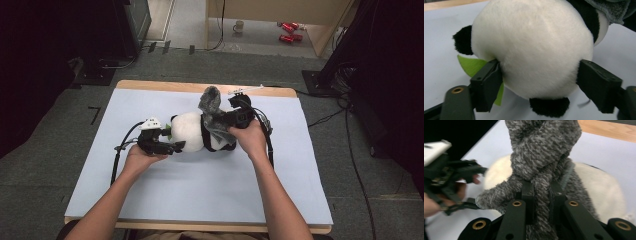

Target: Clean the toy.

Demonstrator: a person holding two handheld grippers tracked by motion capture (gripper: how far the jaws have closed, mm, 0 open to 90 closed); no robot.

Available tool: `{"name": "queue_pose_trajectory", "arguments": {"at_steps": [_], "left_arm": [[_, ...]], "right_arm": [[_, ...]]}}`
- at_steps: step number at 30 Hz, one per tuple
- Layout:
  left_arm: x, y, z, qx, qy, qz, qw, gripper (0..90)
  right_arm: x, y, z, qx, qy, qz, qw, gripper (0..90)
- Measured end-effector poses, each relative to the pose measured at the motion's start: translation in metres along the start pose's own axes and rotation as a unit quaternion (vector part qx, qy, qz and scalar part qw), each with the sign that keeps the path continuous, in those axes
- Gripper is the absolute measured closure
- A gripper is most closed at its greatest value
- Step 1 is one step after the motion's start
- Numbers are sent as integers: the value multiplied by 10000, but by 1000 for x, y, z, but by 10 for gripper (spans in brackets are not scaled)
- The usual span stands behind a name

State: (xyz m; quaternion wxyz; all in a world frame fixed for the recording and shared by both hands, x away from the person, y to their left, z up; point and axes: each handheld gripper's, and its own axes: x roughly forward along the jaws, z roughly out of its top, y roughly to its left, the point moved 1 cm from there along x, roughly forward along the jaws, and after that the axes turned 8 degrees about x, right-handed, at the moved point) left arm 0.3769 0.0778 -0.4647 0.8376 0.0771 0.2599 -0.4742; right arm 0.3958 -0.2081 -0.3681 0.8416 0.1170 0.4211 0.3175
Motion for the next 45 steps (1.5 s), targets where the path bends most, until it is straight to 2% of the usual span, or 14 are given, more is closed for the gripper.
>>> {"name": "queue_pose_trajectory", "arguments": {"at_steps": [3, 6, 9, 12, 16, 20, 24, 26, 32, 39, 45], "left_arm": [[-1, -1, 1, -13, 49, 23, 10000, 363], [-2, -3, 3, -44, 87, 64, 9999, 448], [-3, -3, 4, -70, 105, 84, 9999, 517], [-4, -4, 6, -144, 126, 101, 9998, 552], [-5, -5, 7, -105, 88, 87, 9999, 600], [-5, -4, 7, -191, 197, 103, 9996, 633], [-4, -4, 7, -227, 274, 103, 9993, 658], [-4, -4, 7, -232, 312, 119, 9992, 665], [-4, -3, 7, -302, 326, 112, 9989, 674], [-4, -3, 8, -273, 330, 102, 9990, 673], [-5, -2, 8, -300, 336, 55, 9990, 670]], "right_arm": [[0, 14, 1, -153, 58, 88, 9998, 797], [3, 31, 2, -201, 39, 407, 9990, 799], [10, 50, 1, -353, 137, 618, 9974, 799], [24, 64, -3, -493, 271, 669, 9962, 799], [47, 69, -11, -457, 536, 592, 9958, 800], [65, 61, -18, -377, 587, 439, 9966, 803], [66, 52, -22, -457, 582, 309, 9968, 804], [61, 48, -21, -497, 563, 223, 9969, 803], [35, 22, -19, -238, 428, -126, 9987, 802], [5, -5, -18, 17, 225, -295, 9993, 802], [-10, -21, -19, 150, 108, -387, 9991, 802]]}}
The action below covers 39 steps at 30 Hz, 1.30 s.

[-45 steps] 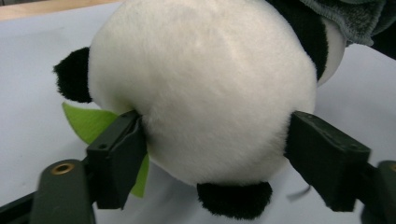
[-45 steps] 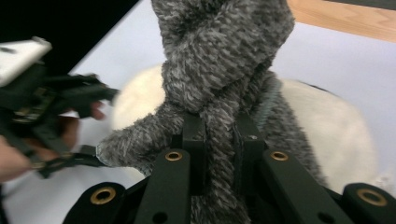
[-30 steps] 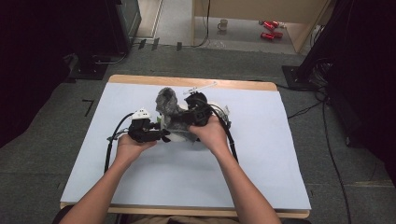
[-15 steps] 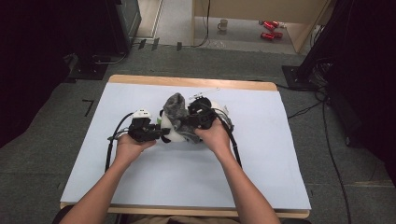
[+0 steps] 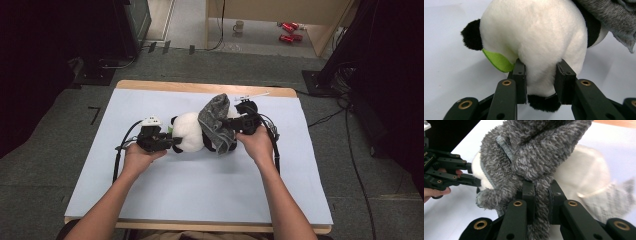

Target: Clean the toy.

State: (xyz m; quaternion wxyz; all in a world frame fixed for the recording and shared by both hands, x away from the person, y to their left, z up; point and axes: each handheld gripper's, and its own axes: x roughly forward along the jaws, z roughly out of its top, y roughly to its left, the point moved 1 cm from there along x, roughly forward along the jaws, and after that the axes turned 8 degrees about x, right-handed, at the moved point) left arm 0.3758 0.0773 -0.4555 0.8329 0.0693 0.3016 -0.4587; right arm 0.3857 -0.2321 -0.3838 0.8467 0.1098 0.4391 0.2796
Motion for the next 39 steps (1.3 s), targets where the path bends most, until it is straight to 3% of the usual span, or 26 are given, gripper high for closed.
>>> {"name": "queue_pose_trajectory", "arguments": {"at_steps": [5, 18, 24, 28, 32, 39], "left_arm": [[0, 0, 0, 16, 0, -17, 10000, 669], [-1, 3, -1, -80, 45, -50, 9999, 665], [0, 4, -1, -130, 43, -70, 9999, 663], [0, 5, -1, -167, 43, -68, 9998, 662], [0, 4, 0, -248, 31, -56, 9997, 666], [-1, 3, 1, -258, 12, -54, 9997, 671]], "right_arm": [[-7, -12, -3, 46, -45, -47, 10000, 802], [-31, -48, -12, 278, -109, -473, 9984, 803], [-42, -59, -16, 447, -205, -503, 9975, 802], [-56, -48, -11, 401, -392, -226, 9982, 802], [-62, -25, -4, 220, -481, 130, 9985, 802], [-44, 13, 3, -110, -337, 491, 9982, 802]]}}
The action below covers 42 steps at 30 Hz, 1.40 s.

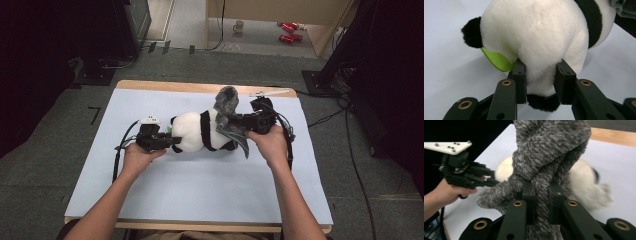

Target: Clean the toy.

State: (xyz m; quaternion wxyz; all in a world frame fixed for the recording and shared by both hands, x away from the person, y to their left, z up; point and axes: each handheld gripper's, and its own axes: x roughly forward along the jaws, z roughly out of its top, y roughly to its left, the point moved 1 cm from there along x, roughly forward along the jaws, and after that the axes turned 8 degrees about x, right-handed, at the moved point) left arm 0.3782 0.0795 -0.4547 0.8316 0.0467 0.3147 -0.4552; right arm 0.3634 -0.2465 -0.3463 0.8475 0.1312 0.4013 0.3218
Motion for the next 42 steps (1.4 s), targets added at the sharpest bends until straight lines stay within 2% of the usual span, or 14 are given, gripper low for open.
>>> {"name": "queue_pose_trajectory", "arguments": {"at_steps": [13, 17, 20, 23, 28, 32, 37, 42], "left_arm": [[-2, -5, 5, 29, -32, 18, 10000, 681], [-3, -6, 6, -10, -53, -19, 10000, 688], [-3, -7, 7, 16, -34, 1, 10000, 694], [-2, -8, 7, 57, 18, 29, 10000, 700], [-1, -7, 7, 54, 26, 35, 10000, 699], [-2, -5, 7, 32, 38, 23, 10000, 700], [-1, -6, 7, 30, 22, -13, 10000, 700], [-2, -6, 7, 40, 22, -35, 10000, 700]], "right_arm": [[72, 47, -5, -240, 438, 481, 9976, 803], [93, 58, -10, -352, 617, 441, 9965, 803], [105, 58, -15, -334, 658, 368, 9966, 803], [111, 57, -19, -496, 630, 196, 9966, 804], [106, 54, -20, -628, 627, -104, 9960, 803], [92, 40, -19, -581, 584, -341, 9960, 802], [70, 16, -20, -289, 425, -392, 9979, 803], [56, 5, -20, -217, 340, -405, 9984, 802]]}}
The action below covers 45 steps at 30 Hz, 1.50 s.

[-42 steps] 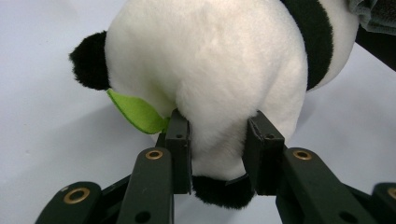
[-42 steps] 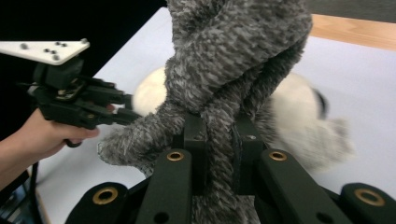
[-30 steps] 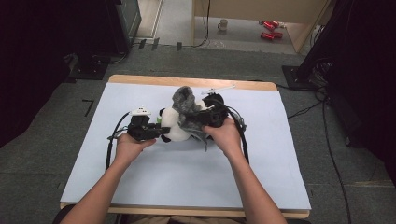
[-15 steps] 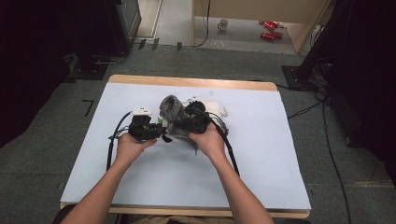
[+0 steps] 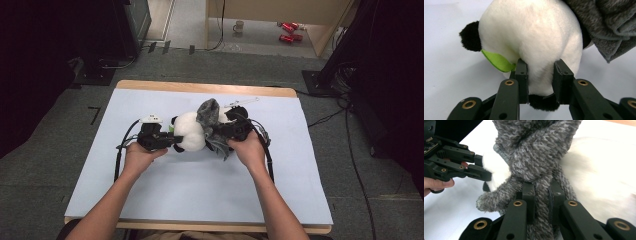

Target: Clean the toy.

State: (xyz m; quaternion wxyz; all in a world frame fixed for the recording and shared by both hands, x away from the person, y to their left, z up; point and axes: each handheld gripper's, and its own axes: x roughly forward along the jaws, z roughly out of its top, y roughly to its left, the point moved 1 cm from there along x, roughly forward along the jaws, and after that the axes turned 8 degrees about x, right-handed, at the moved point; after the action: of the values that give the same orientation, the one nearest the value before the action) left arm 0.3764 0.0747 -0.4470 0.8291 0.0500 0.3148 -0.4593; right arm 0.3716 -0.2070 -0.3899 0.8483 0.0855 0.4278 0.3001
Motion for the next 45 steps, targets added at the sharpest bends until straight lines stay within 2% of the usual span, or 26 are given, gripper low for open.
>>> {"name": "queue_pose_trajectory", "arguments": {"at_steps": [8, 19, 23, 25, 28, 34, 37, 39, 45], "left_arm": [[0, 2, -1, -37, 2, -15, 10000, 704], [-1, 6, -2, 14, -36, 0, 10000, 702], [-1, 7, -3, 52, -69, 75, 9999, 694], [-1, 9, -4, 68, -70, 92, 9999, 689], [-1, 9, -6, 235, -148, 77, 9996, 622], [-9, 10, -12, 531, -209, -4, 9984, 452], [-16, 7, -13, 842, -255, -13, 9961, 420], [-21, 5, -16, 1001, -435, -57, 9940, 392], [-24, -1, -15, 1076, -708, -302, 9912, 371]], "right_arm": [[-20, -22, -3, 227, -203, -152, 9994, 802], [-37, -53, -12, 463, -236, -438, 9977, 801], [-38, -63, -15, 532, -217, -352, 9977, 800], [-39, -68, -19, 587, -173, -439, 9972, 800], [-39, -74, -23, 676, -152, -452, 9966, 800], [-39, -72, -23, 674, -156, -439, 9966, 799], [-39, -71, -23, 684, -150, -447, 9965, 799], [-40, -71, -23, 677, -150, -430, 9967, 799], [-41, -69, -23, 687, -157, -438, 9966, 797]]}}
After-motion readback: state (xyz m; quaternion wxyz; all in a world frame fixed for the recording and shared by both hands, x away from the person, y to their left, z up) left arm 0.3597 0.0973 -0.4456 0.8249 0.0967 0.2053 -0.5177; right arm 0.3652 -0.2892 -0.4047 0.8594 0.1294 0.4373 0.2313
